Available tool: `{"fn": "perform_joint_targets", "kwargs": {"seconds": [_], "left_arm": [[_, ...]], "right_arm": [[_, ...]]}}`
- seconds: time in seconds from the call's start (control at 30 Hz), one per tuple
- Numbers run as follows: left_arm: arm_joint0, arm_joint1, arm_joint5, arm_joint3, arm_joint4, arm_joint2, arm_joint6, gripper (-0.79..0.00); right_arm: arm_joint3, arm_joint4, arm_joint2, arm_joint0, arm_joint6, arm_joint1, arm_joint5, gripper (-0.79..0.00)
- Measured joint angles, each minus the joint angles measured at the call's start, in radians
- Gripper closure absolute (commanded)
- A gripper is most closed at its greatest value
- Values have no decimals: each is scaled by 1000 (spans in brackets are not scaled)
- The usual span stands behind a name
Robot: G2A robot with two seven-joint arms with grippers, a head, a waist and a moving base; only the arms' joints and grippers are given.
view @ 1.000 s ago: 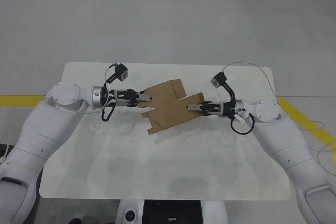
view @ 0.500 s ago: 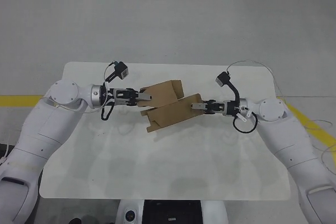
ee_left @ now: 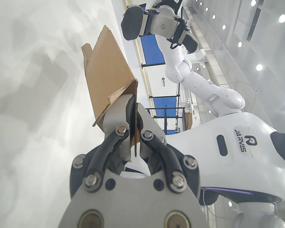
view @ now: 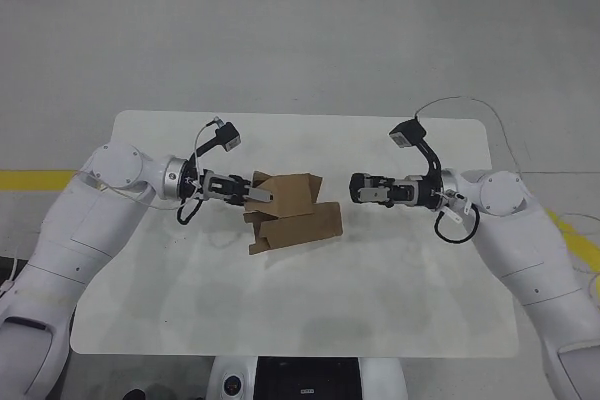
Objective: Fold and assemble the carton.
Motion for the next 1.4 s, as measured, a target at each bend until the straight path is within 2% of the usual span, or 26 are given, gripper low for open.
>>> {"fn": "perform_joint_targets", "kwargs": {"seconds": [0.37,0.87,1.07,1.27,1.4], "left_arm": [[0,-10,-9,-26,2,-10,-21,0],[1,-22,8,-45,5,-24,-27,0],[1,-26,7,-46,4,-30,-30,0],[4,-29,8,-49,4,-37,-39,0],[8,-32,11,-54,5,-39,-42,0]], "right_arm": [[38,87,-130,43,-6,-30,-6,-785],[96,178,-203,82,1,-54,0,-705],[132,222,-213,81,2,-68,1,-597],[162,205,-217,93,2,-78,2,-628],[164,197,-224,100,11,-83,11,-613]]}}
